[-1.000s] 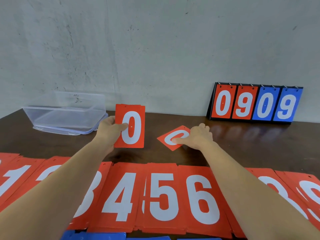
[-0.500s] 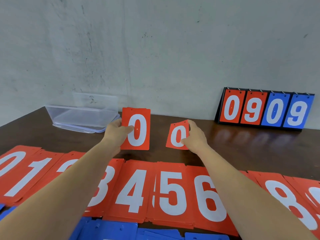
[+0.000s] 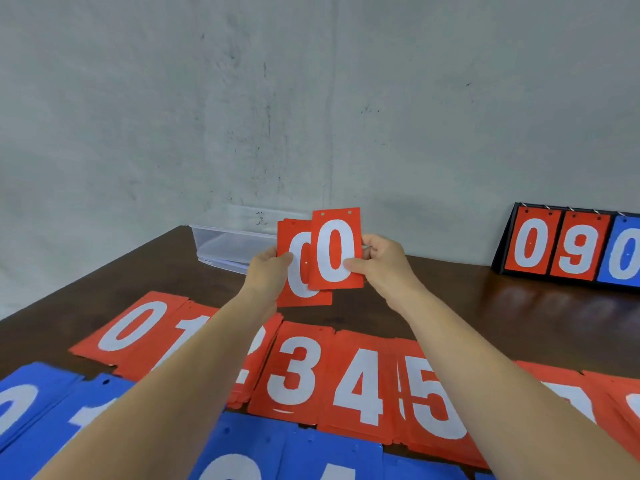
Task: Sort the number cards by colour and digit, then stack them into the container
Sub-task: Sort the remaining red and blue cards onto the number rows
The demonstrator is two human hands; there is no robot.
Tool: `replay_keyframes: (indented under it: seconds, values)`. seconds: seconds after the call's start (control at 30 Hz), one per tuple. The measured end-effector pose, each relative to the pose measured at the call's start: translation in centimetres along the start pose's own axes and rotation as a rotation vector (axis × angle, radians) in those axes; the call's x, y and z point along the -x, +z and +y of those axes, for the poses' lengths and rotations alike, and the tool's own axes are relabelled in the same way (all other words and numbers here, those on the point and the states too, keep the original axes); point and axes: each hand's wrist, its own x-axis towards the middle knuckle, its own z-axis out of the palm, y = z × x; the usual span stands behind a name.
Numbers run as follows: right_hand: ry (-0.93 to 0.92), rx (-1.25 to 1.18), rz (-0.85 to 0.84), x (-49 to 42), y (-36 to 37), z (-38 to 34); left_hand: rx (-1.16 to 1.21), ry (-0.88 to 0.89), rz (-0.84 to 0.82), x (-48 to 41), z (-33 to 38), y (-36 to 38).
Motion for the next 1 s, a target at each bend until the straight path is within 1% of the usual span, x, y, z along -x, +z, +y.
replay_keyframes:
  seconds: [0.13, 0.3, 0.33, 0.43, 0.5, 0.67, 0.8, 0.93, 1.0]
  values:
    - [-0.050, 0.216, 0.034, 0.7, 5.4, -0.8, 0.059, 0.017, 0.001, 0.6, 0.5, -3.5]
    - [-0.133, 0.468, 0.113, 1.9, 11.9, -2.3, 0.015, 0.083, -0.027, 1.8, 1.0, -8.6]
    - [-0.138, 0.473, 0.115, 2.1, 13.0, -2.6, 0.003, 0.102, -0.031, 1.9, 1.1, -9.9]
    - [-0.126, 0.355, 0.109, 2.2, 15.9, -3.2, -0.057, 0.170, -0.072, 1.9, 1.3, -13.7]
    - [-0.124, 0.319, 0.115, 2.5, 17.8, -3.6, -0.093, 0.221, -0.114, 1.8, 1.3, -16.1]
    - [-0.222, 0.315, 0.158, 3.6, 23.1, -5.0, -0.228, 0.335, -0.159, 1.4, 1.3, -21.8]
    - [-0.241, 0.370, 0.142, 4.4, 26.8, -5.4, -0.377, 0.355, -0.122, 0.7, 0.5, -26.5]
    - [-0.145, 0.502, 0.084, 5.7, 29.1, -3.7, -0.622, 0.351, -0.079, 0.6, -1.3, -29.5]
    - [-0.120, 0.559, 0.072, 6.3, 29.5, -3.3, -0.681, 0.362, -0.068, 0.5, -2.1, -30.3]
